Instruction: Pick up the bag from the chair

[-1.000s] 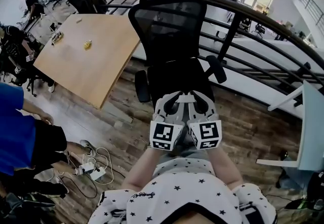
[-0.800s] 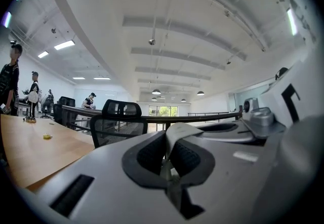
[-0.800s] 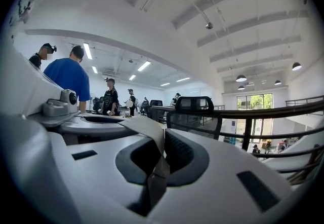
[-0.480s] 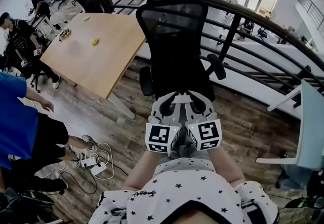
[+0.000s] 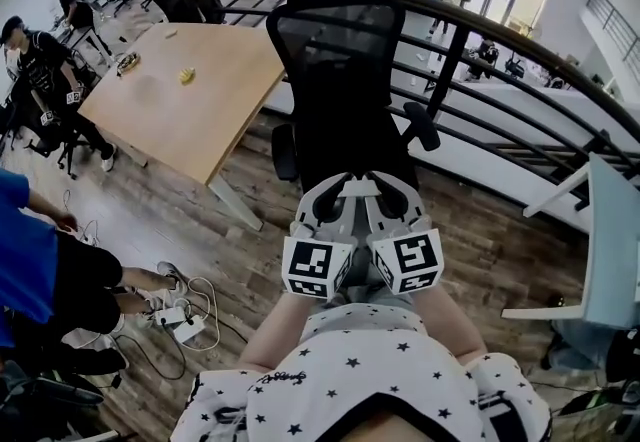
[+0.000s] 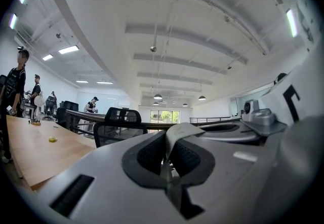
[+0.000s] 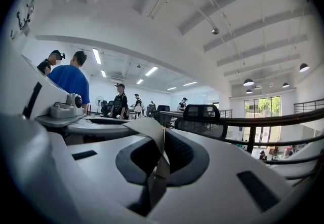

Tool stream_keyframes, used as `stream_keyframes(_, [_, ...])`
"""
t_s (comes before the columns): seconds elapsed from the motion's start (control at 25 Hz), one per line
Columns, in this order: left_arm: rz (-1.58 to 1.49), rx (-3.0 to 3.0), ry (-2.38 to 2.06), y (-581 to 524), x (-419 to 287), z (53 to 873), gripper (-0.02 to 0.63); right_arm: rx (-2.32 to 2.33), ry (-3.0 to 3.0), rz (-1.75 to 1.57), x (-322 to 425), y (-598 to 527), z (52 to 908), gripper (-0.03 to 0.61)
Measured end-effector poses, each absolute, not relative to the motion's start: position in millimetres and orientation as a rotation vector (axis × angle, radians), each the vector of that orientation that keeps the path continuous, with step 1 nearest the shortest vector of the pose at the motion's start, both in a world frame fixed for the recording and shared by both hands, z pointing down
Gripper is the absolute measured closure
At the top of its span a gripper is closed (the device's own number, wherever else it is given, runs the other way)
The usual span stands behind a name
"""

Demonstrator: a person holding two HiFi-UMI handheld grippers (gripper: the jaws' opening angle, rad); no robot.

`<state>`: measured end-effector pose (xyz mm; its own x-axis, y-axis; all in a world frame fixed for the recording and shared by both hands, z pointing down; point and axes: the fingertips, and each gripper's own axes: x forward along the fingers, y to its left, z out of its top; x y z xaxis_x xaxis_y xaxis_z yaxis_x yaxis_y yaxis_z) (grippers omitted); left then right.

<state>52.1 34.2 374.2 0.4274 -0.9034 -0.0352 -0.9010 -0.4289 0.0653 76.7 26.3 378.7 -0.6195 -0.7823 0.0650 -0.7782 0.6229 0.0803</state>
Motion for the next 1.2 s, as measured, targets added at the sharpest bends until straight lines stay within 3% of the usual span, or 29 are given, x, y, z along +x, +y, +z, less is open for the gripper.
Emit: stream_keyframes(1.2, [-0.085,2.659,-1.631,34.1,53.4,377.3,0.6,1.356,-2.738,-0.031,77.8,25.6,382.6,0.58])
